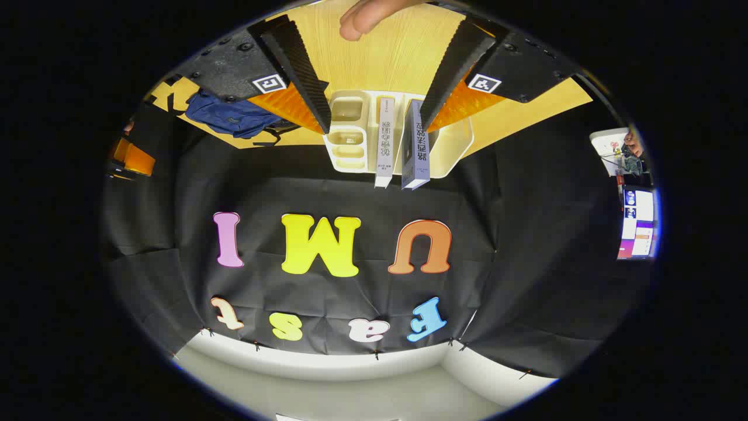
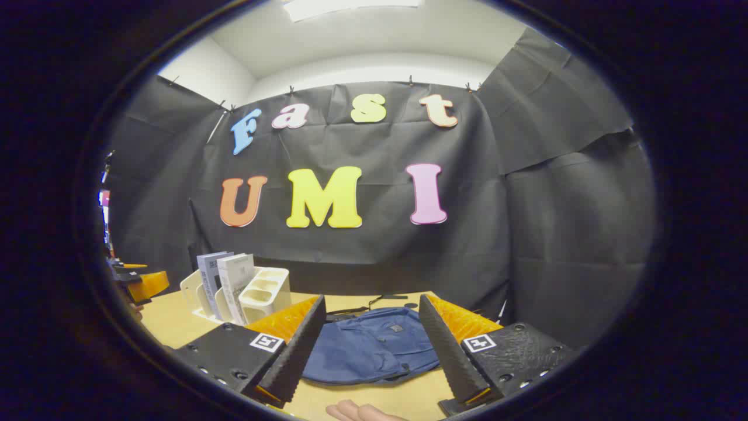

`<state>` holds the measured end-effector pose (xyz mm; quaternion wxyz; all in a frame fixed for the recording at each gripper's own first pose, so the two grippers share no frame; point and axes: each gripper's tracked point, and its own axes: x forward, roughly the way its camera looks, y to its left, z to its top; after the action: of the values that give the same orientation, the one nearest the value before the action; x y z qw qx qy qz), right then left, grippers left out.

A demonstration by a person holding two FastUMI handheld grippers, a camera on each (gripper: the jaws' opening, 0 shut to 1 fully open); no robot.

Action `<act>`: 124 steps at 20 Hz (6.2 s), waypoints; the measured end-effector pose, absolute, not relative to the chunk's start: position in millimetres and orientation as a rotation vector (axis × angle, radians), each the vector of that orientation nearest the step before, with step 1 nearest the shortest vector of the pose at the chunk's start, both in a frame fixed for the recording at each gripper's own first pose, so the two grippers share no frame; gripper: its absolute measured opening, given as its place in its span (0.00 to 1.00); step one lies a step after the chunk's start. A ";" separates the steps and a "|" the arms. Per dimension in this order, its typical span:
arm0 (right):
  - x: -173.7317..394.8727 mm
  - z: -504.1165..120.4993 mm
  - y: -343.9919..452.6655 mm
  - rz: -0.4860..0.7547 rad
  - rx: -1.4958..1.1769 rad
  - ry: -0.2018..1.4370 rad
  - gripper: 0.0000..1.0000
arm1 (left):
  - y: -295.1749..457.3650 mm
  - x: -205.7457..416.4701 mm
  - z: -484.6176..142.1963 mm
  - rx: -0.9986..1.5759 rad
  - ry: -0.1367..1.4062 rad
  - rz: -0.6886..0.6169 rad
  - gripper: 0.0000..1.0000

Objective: Open the schoolbag, grab two books from the bookshelf and put them into the schoolbag.

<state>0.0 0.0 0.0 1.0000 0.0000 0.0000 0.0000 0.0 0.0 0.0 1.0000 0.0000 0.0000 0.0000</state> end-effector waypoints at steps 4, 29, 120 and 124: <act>-7.4 0.0 7.6 -0.004 0.000 0.010 0.95 | 31.3 -1.1 10.8 0.004 -0.023 0.041 0.97; 16.5 -47.9 37.1 0.022 -0.105 0.128 0.96 | 46.5 11.5 -9.5 0.028 0.039 0.016 0.97; 225.6 -44.9 -69.8 0.136 -0.104 0.385 0.07 | 11.0 196.8 44.8 -0.032 0.190 0.036 0.97; 227.3 -50.0 -73.9 0.144 -0.102 0.390 0.07 | 12.4 224.5 47.5 -0.014 0.254 0.042 0.96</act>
<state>227.3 -73.9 -50.0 0.9772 -0.0504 0.1935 0.0714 224.5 12.4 47.5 0.9917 -0.0072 0.1265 0.0209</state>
